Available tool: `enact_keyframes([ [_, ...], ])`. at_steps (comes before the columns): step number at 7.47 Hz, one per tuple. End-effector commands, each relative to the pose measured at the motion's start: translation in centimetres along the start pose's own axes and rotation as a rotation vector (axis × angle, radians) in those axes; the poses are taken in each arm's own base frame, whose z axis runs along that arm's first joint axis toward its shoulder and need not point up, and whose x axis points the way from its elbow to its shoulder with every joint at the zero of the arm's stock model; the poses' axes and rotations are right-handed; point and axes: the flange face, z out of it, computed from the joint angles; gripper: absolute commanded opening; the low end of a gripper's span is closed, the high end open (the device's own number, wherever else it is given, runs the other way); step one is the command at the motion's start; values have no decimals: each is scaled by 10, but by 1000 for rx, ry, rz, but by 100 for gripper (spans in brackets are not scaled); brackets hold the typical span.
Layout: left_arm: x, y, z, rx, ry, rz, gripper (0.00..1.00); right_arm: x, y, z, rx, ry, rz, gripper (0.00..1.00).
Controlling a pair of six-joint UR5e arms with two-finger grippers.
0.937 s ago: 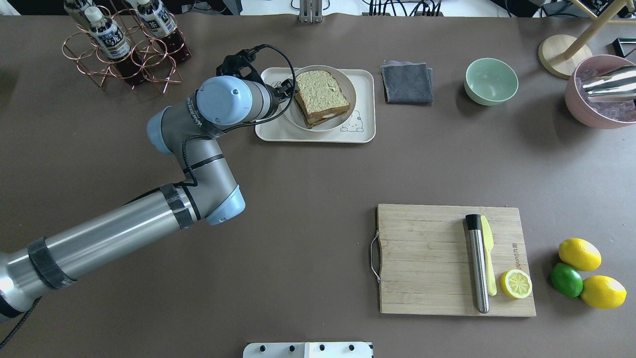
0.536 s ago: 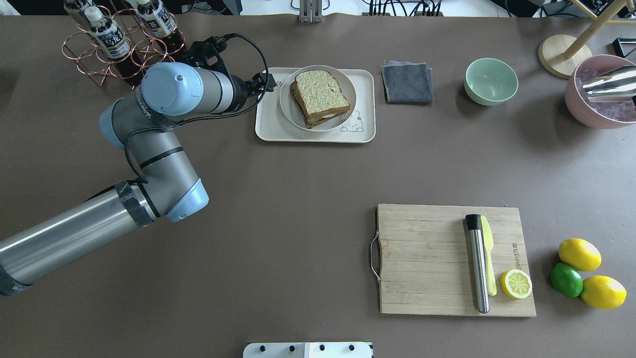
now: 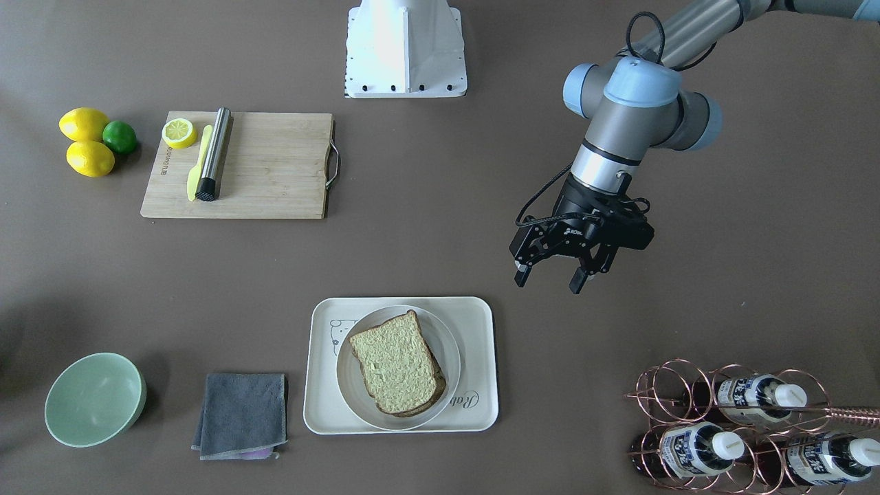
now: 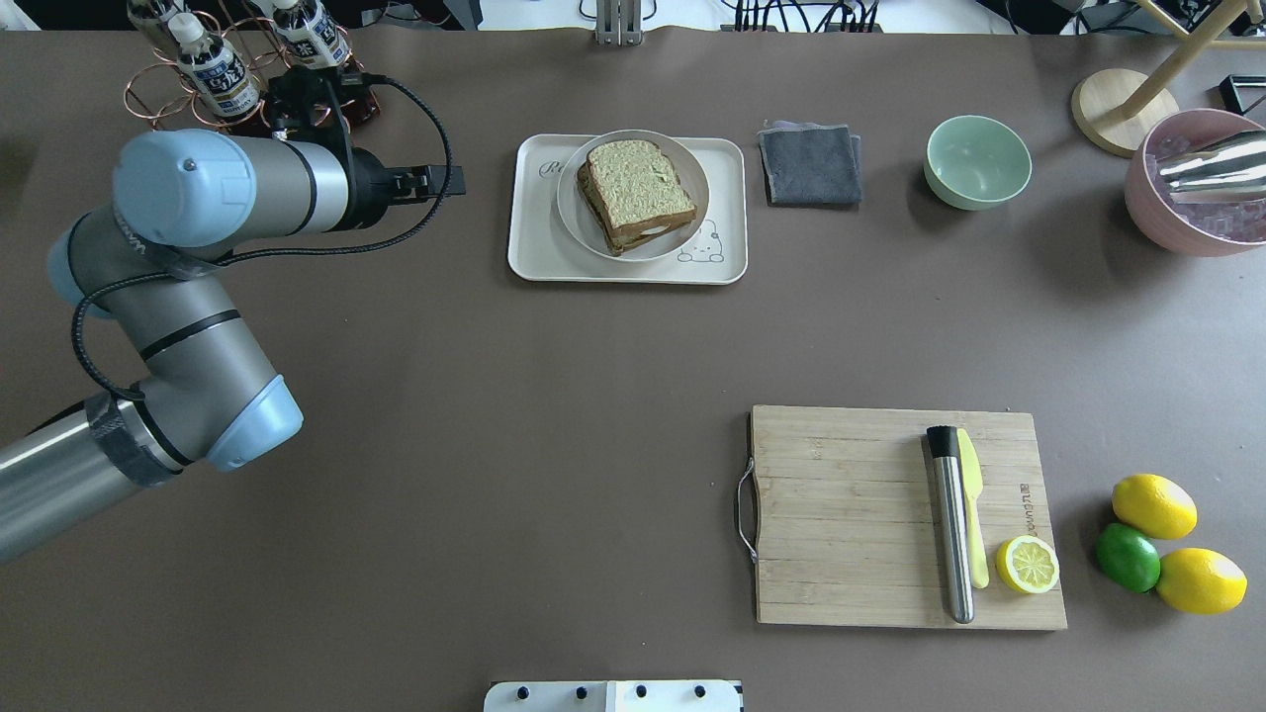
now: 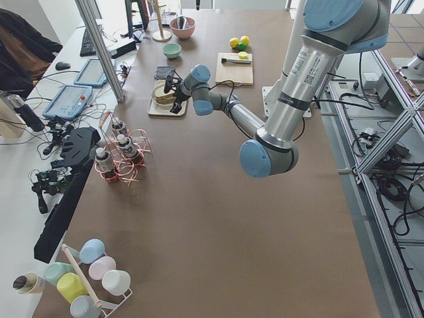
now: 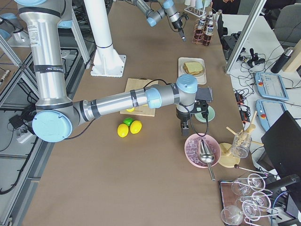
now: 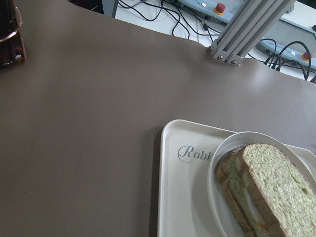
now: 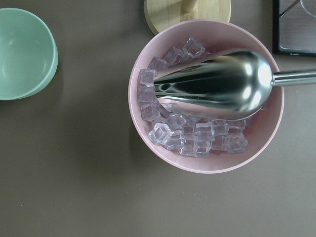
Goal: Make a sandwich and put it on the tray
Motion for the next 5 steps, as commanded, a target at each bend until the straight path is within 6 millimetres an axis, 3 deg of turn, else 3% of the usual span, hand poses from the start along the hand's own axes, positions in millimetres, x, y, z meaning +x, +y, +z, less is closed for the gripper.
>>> enact_keyframes([
  [1,-46,-8,-31,-17,-6,59,98,15,5,-2,1,5,20,99],
  [2,-73,-3,-36,-58,-27,65,98,28,9,1,-6,8,37,99],
  [3,-94,-31,-51,-65,-27,105,98,44,16,-1,-7,6,37,99],
  [4,-132,-57,-71,-97,-35,114,98,57,25,-2,-10,-2,30,99],
  [5,-184,-81,-97,-186,-27,193,98,74,37,-4,-9,-2,26,99],
])
